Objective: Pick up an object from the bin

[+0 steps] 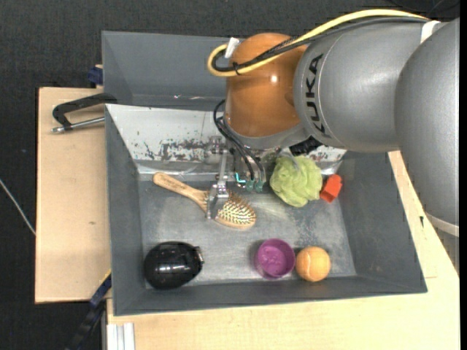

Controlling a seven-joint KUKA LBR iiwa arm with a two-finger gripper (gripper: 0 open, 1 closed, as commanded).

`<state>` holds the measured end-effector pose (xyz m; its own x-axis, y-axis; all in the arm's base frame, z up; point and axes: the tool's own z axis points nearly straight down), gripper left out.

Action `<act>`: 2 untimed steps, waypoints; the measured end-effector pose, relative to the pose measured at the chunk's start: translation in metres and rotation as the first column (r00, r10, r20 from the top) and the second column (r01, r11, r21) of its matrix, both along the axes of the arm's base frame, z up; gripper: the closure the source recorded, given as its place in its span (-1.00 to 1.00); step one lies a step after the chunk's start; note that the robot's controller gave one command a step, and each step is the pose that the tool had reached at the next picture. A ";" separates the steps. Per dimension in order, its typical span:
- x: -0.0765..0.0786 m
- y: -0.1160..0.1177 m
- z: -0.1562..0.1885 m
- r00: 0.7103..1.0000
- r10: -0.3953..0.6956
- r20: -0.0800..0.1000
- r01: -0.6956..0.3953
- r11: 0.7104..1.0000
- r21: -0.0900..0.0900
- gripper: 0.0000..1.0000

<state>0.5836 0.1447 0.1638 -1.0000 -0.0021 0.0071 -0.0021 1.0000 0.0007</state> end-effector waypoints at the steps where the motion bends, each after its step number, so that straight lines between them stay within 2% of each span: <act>1: 0.002 -0.001 0.005 1.000 -0.002 0.008 0.002 1.000 0.001 -1.00; 2: -0.006 -0.023 -0.047 0.997 -0.082 0.012 0.082 0.997 0.002 -1.00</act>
Offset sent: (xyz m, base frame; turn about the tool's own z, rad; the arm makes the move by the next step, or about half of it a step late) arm -0.0148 -0.0437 -0.0938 0.1513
